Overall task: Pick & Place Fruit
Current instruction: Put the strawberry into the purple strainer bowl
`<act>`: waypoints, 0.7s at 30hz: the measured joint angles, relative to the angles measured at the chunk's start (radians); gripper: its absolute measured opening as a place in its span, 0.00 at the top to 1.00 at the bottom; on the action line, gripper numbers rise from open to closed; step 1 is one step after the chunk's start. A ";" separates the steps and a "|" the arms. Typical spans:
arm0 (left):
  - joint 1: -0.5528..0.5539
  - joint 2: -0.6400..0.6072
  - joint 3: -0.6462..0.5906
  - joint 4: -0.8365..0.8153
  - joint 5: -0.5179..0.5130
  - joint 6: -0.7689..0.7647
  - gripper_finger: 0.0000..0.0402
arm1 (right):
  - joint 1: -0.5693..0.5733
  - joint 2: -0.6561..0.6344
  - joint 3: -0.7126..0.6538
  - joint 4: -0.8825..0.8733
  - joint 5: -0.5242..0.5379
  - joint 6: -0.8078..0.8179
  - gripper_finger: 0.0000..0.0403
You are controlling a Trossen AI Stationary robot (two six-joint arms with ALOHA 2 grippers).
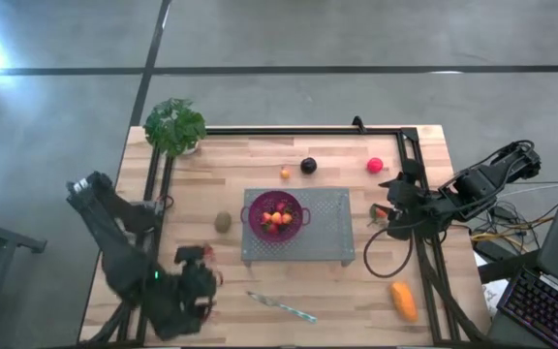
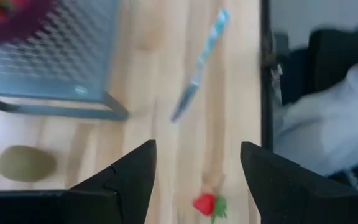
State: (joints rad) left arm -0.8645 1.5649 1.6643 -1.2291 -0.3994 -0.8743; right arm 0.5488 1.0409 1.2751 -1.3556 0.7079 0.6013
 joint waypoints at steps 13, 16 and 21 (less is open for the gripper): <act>-0.075 0.206 -0.066 0.033 0.096 -0.045 0.41 | 0.000 0.000 0.000 0.002 0.004 0.025 0.40; -0.076 0.249 -0.066 0.036 0.135 -0.046 0.41 | 0.000 0.000 0.000 0.002 0.004 0.027 0.42; -0.078 0.308 -0.066 0.043 0.204 -0.054 0.41 | 0.000 0.000 0.000 0.002 0.004 0.026 0.45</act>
State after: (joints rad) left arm -0.9421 1.8733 1.5982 -1.1863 -0.1952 -0.9288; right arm 0.5488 1.0409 1.2751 -1.3539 0.7118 0.6277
